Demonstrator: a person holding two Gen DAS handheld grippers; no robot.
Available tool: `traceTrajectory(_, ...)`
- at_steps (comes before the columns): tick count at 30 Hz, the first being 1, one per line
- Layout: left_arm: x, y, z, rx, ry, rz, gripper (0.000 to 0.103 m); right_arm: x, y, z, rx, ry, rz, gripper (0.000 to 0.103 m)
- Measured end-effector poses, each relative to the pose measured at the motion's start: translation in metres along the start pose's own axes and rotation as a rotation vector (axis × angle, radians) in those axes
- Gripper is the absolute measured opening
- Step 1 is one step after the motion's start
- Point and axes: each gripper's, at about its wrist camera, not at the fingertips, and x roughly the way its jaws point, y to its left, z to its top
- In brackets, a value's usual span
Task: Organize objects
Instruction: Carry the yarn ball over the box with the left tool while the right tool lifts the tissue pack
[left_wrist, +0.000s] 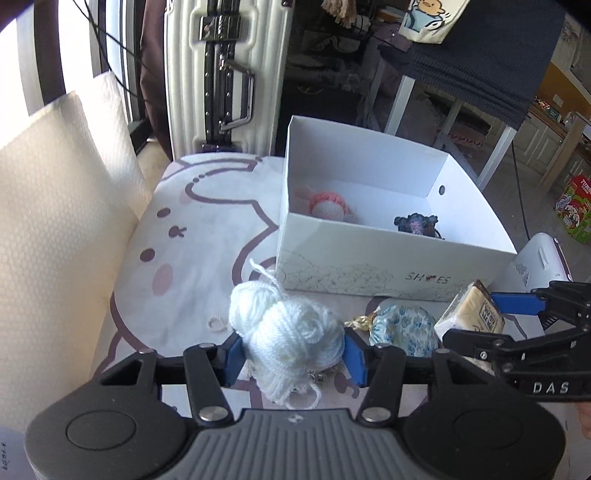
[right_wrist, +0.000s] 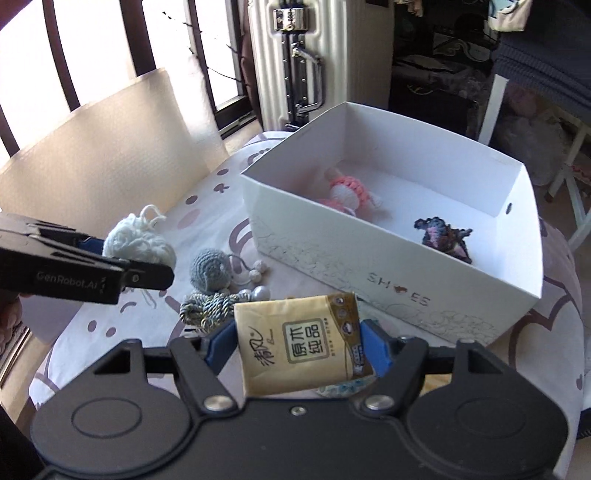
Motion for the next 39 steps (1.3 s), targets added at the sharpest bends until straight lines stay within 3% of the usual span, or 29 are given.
traceTrajectory(12,-0.028,-0.033,0.026,0.067,-0.116,0.011,0.055,-0.048,-0.036,0.016,0.178,-0.101,-0.105,0.073)
traceTrajectory(23,-0.030,-0.058,0.043,0.099,-0.140,0.013,0.055,-0.069,-0.055,0.016,0.260,-0.146,-0.204,0.073)
traceTrajectory(39,-0.025,-0.080,0.082,0.116,-0.177,-0.009,0.055,-0.073,-0.080,0.041,0.331,-0.203,-0.218,0.073)
